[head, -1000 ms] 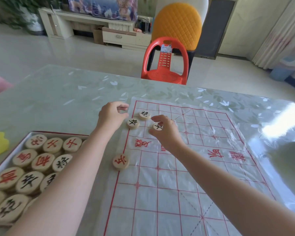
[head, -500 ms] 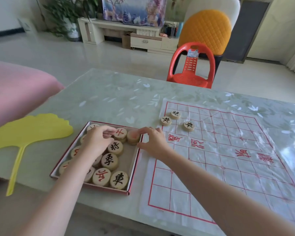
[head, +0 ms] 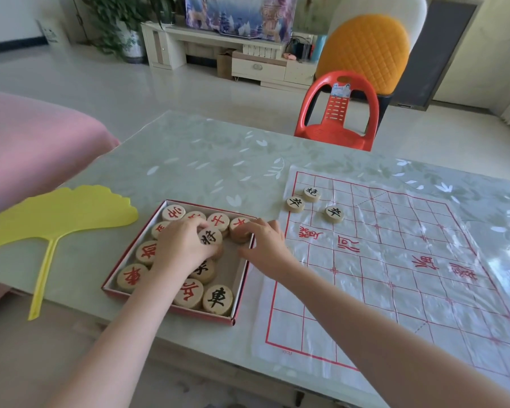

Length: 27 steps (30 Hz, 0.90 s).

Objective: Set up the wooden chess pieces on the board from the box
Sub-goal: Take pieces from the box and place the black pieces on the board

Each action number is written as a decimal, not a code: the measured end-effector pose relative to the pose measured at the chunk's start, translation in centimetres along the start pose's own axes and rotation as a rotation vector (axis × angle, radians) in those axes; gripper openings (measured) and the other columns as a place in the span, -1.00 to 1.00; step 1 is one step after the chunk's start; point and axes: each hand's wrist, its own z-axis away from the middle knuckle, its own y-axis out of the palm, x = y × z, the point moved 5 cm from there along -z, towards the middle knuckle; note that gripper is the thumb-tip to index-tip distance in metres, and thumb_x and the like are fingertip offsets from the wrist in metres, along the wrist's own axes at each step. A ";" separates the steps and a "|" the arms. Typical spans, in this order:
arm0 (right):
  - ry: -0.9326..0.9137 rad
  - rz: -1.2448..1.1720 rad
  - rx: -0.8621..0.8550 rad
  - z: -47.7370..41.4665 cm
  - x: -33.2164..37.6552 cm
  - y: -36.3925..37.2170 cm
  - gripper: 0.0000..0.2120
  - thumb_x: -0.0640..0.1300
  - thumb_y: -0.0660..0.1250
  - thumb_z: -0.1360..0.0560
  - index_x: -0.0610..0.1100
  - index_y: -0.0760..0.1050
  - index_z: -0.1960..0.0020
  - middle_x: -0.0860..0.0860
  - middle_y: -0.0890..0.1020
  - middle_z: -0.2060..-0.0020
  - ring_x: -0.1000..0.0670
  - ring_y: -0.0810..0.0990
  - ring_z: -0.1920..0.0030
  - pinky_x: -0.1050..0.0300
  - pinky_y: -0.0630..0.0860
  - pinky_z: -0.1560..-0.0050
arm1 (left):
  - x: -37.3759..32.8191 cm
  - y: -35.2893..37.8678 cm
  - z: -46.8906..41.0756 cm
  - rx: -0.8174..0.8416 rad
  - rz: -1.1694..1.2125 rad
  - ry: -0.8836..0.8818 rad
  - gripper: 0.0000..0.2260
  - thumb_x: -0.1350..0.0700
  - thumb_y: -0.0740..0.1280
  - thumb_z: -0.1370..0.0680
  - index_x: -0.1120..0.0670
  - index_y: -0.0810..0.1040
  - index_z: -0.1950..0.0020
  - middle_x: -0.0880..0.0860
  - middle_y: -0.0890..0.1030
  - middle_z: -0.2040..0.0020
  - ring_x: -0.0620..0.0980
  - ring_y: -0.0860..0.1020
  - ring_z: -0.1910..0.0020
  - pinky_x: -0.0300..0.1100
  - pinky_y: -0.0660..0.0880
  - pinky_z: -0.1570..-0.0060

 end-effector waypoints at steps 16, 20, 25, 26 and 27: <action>-0.108 0.327 0.107 -1.4 2.8 4.0 -0.54 -0.08 0.21 -0.50 0.15 0.29 -0.39 -0.04 0.38 -0.28 -0.16 0.19 -0.28 -0.04 0.07 -0.29 | 3.2 -3.5 0.1 -0.069 0.466 -0.177 -0.64 0.18 0.50 -0.29 -0.02 0.57 -0.05 0.02 0.61 -0.02 -0.05 0.58 0.09 -0.23 0.47 0.14; -0.118 0.460 0.162 -2.0 2.5 4.6 -0.53 -0.04 0.20 -0.52 0.16 0.23 -0.41 -0.08 0.33 -0.31 -0.21 0.15 -0.33 -0.08 0.03 -0.37 | 2.9 -3.8 0.0 -0.056 0.490 -0.161 -0.61 0.16 0.50 -0.30 -0.05 0.56 -0.09 0.00 0.61 -0.01 -0.06 0.59 0.04 -0.19 0.50 0.06; -0.148 0.382 0.111 -2.1 2.4 4.1 -0.54 -0.03 0.28 -0.47 0.04 0.30 -0.36 -0.05 0.39 -0.24 -0.16 0.22 -0.28 -0.04 0.07 -0.32 | 1.6 -3.5 -0.1 -0.027 0.541 -0.153 -0.59 0.17 0.50 -0.32 -0.03 0.55 -0.14 -0.02 0.62 0.01 -0.06 0.60 0.05 -0.28 0.54 0.17; -0.148 0.328 0.087 -2.0 2.3 3.8 -0.54 -0.02 0.30 -0.45 0.01 0.33 -0.33 -0.04 0.41 -0.22 -0.14 0.24 -0.26 -0.02 0.09 -0.29 | 1.3 -3.2 -0.3 -0.023 0.547 -0.151 -0.59 0.17 0.50 -0.32 -0.04 0.55 -0.13 -0.03 0.62 0.01 -0.06 0.60 0.05 -0.28 0.55 0.17; -0.135 0.257 0.063 -1.9 2.0 3.3 -0.54 0.01 0.33 -0.43 -0.01 0.35 -0.31 -0.02 0.44 -0.19 -0.12 0.26 -0.24 0.00 0.11 -0.25 | 1.0 -3.0 -0.5 -0.020 0.552 -0.148 -0.59 0.16 0.51 -0.32 -0.06 0.56 -0.12 -0.03 0.62 0.01 -0.06 0.60 0.05 -0.23 0.56 0.11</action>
